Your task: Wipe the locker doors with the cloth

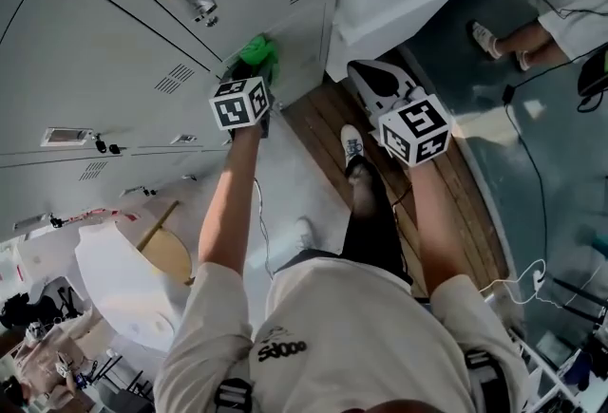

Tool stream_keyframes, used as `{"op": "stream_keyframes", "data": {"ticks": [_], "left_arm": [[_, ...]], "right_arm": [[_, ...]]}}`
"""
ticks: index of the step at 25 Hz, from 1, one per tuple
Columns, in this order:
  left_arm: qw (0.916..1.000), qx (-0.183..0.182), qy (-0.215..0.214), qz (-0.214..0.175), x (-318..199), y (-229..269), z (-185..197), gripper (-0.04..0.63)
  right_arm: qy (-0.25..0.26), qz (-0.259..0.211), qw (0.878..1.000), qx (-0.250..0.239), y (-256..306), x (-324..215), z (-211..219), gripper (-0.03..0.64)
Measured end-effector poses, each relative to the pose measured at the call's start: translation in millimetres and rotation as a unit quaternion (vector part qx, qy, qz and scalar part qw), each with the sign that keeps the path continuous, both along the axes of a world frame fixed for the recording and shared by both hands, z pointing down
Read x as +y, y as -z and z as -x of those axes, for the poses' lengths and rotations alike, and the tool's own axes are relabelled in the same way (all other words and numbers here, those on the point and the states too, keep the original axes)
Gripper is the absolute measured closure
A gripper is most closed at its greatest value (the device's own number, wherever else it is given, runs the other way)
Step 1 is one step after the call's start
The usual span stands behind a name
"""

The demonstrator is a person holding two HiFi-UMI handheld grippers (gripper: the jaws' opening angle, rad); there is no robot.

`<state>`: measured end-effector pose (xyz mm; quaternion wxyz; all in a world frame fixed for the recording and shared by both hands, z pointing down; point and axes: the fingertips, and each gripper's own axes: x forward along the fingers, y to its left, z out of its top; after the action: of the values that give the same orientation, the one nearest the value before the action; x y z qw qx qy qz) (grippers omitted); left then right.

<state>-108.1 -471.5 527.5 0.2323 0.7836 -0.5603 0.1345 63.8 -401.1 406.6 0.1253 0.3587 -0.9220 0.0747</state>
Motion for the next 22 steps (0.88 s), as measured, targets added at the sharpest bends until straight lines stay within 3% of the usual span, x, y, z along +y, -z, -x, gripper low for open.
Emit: {"op": "stream_keyframes", "data": {"ticks": [7,13,17,22], "left_arm": [[0.9988,0.035,-0.035,-0.002,-50.9,-5.4,-73.0,0.459],[0.9962,0.078,-0.036,0.013,-80.3,-15.6,-120.5,0.459],[0.9941,0.099,-0.037,0.025,-90.2,-30.6,-135.2,0.459],[0.9953,0.087,-0.024,0.035,-81.8,-42.4,-126.1,0.459]], "right_arm": [[-0.033,0.005,0.999,0.013,-16.4,-4.3,-37.1,0.607],[-0.058,0.016,0.998,0.017,-28.6,-2.9,-64.9,0.607],[-0.069,0.019,0.997,0.019,-34.1,1.0,-76.6,0.607],[-0.076,0.023,0.997,0.023,-37.0,6.8,-82.5,0.607]]}}
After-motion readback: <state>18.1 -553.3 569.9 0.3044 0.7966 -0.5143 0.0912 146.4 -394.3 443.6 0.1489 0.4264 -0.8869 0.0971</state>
